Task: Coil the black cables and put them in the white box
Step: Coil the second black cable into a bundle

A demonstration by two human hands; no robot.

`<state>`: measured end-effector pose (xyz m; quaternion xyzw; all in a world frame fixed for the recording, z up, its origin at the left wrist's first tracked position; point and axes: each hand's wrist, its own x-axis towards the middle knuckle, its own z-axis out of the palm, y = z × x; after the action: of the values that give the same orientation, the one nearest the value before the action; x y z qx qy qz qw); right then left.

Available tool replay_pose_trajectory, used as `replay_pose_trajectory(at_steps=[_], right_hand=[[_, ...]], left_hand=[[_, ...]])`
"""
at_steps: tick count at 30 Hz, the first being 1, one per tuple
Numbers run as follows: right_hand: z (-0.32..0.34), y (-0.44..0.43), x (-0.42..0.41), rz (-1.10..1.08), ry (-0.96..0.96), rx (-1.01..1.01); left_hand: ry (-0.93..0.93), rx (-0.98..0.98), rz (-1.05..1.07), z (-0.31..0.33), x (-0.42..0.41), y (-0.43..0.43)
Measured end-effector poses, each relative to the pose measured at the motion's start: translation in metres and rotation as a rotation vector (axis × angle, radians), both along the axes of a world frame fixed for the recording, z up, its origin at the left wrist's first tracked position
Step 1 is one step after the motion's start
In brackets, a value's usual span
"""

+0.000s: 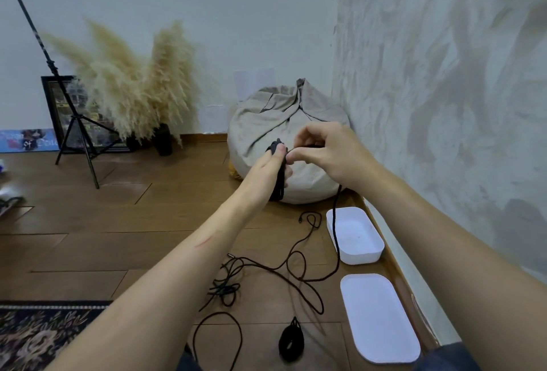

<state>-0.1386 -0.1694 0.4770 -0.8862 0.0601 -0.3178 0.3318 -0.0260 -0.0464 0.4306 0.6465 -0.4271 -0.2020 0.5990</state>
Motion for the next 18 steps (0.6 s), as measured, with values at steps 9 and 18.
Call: replay_pose_trajectory(at_steps=[9,18], right_hand=[[-0.004,-0.019,-0.017,0.070,0.091,0.231],[0.006,-0.031,-0.029,0.077,0.209,0.127]], left_hand=[[-0.016,0.036,-0.118,0.003,-0.035,0.008],[-0.191,0.078,0.064,-0.005,-0.035,0.004]])
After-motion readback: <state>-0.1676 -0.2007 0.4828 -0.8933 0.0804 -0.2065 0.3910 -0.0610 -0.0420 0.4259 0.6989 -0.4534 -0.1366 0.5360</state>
